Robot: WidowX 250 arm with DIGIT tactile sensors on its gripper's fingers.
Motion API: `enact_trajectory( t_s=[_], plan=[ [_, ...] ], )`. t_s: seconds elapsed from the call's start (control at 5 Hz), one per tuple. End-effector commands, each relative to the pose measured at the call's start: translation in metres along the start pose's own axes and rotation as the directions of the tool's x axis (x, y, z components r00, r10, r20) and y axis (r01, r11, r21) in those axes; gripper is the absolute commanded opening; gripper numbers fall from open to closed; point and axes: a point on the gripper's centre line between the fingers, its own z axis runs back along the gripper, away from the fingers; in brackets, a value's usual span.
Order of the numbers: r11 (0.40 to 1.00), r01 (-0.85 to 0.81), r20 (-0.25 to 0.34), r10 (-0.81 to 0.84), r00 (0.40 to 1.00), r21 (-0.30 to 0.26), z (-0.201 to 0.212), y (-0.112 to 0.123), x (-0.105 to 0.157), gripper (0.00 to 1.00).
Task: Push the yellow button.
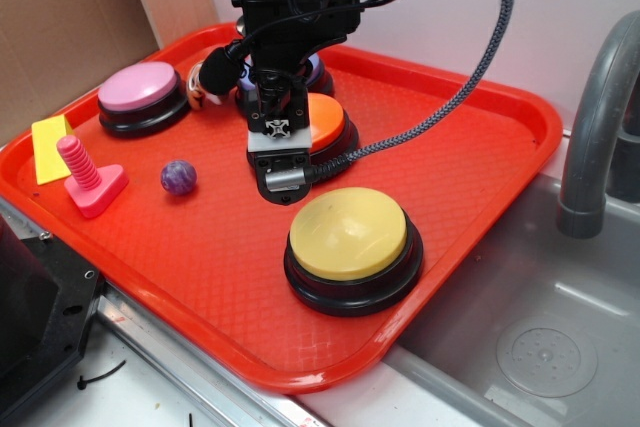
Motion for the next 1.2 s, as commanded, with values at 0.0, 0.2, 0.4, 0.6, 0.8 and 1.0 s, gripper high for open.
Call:
enact_trajectory(
  t_s=[0.0,0.2,0.4,0.6,0.8,1.0],
  plan=[
    [0.998,-0.045,0.041,0.044,0.998,0.043,0.028,-0.005,-0.008,1.0],
    [0.997,-0.063,0.046,0.061,0.997,0.04,0.033,-0.005,-0.012,1.0],
    [0.997,-0.072,0.045,0.07,0.997,0.034,0.037,-0.006,-0.016,1.0],
    [0.996,-0.085,0.055,0.084,0.995,0.024,0.043,-0.005,-0.022,1.0],
    [0.994,-0.109,0.061,0.108,0.992,0.017,0.048,0.0,-0.028,1.0],
    [0.991,-0.124,0.055,0.122,0.991,0.043,0.05,0.0,-0.031,1.0]
  ],
)
